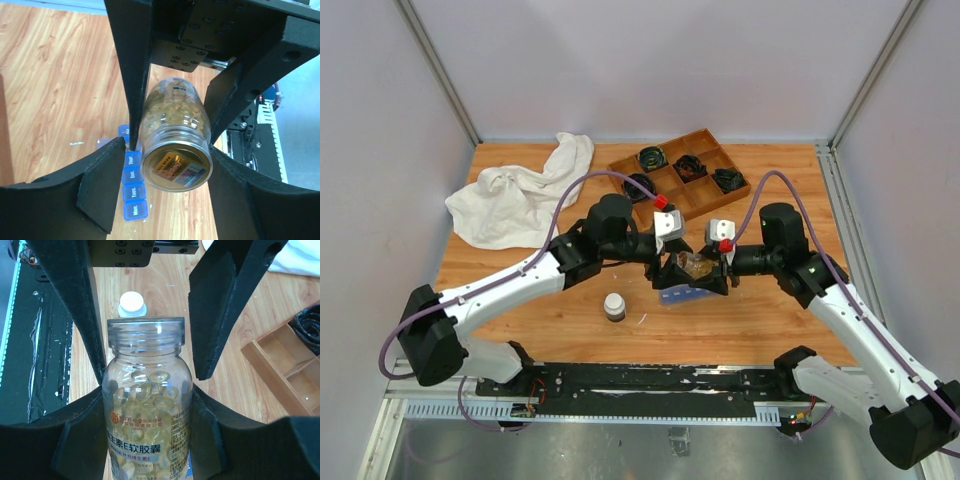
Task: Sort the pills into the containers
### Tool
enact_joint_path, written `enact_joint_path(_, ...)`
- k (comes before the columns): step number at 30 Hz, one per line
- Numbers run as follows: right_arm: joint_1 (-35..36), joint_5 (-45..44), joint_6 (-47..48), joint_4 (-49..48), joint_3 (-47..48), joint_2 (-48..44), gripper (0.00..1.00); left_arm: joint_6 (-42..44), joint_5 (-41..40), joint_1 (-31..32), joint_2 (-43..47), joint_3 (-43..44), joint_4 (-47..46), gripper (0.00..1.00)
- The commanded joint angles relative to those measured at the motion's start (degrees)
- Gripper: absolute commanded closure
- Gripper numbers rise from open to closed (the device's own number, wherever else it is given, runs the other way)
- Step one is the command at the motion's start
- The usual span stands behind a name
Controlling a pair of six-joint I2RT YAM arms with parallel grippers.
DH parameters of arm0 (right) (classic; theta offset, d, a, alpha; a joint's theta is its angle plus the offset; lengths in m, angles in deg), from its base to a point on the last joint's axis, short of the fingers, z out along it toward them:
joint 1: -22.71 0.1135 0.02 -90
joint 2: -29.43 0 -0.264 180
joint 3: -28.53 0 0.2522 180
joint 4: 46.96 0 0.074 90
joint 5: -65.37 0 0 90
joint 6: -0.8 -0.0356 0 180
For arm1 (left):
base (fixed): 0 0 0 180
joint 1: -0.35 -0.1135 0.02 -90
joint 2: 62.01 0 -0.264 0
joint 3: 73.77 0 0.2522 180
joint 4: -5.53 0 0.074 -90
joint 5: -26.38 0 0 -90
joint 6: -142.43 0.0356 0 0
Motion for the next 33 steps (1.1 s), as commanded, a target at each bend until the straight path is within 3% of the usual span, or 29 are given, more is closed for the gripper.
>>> enact_joint_path(1, -1.56, 4.02, -0.82, -3.62, 2.13, -0.94, 0.95, 1.77, -3.15, 0.37, 2.81, 1.02, 0.12, 0.27)
enact_joint_path(7, -1.67, 4.06, -0.82, -3.57, 2.13, -0.81, 0.95, 2.85, -3.0, 0.37, 4.31, 0.12, 0.91, 0.17)
enact_joint_path(8, -1.67, 4.12, -0.82, -3.57, 2.1, -0.81, 0.95, 2.9, -3.25, 0.37, 4.45, 0.14, 1.24, 0.1)
enact_joint_path(12, -1.67, 4.18, -0.82, -3.58, 2.06, -0.72, 0.95, 2.89, -3.82, 0.37, 5.12, -0.02, 1.64, 0.01)
enact_joint_path(26, -1.92, 4.26, -0.73, -3.49, 1.93, -0.72, 0.95, -3.81, -3.56, 0.37, 13.68, -6.5, -2.71, 0.01)
enact_joint_path(33, -2.06, 4.34, -0.73, -3.57, 1.92, -0.55, 0.94, -15.79, -9.53, 0.37, 20.3, -13.16, -11.63, 0.01)
